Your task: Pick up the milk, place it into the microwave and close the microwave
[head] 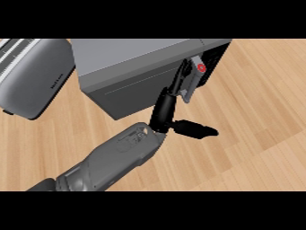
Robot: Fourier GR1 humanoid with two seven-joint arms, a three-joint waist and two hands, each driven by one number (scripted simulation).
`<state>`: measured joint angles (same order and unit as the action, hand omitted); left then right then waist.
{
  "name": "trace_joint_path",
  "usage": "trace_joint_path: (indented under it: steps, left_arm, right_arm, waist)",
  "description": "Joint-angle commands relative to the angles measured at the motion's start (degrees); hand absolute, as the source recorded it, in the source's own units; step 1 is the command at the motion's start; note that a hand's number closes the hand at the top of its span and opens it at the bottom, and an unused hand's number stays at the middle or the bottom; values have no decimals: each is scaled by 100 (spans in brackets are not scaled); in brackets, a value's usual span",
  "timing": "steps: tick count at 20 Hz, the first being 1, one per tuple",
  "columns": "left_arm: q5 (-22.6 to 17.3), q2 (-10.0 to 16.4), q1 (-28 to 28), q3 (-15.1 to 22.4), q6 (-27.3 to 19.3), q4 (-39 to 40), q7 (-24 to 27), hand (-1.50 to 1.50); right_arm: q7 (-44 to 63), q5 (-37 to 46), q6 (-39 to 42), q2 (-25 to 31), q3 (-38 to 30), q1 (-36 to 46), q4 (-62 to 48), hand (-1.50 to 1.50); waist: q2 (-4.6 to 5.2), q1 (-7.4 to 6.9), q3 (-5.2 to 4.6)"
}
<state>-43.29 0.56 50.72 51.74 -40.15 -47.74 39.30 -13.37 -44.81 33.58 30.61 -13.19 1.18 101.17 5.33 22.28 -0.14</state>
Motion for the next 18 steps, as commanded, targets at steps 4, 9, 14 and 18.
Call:
trace_joint_path:
  steps: [4, 9, 14, 18]
  left_arm:
    - [-302, -53, 400, -123, -26, 355, -139, -150]
    - [-457, -54, 408, -98, -2, 409, -48, -150]
    - [-535, -54, 469, -31, 33, 487, 52, -150]
    - [-935, -55, 413, -136, 333, 540, -328, 150]
  right_arm:
    - [124, -175, 25, 104, 4, 82, -20, -150]
    - [218, -266, 133, 263, -10, 139, -50, -150]
    - [245, -444, 153, 252, 19, 203, -30, -150]
    - [322, -534, 144, 299, 35, 198, 8, -150]
  waist:
    - [13, 86, 7]
    - [21, 68, 3]
    - [26, 92, 7]
    - [57, 78, 3]
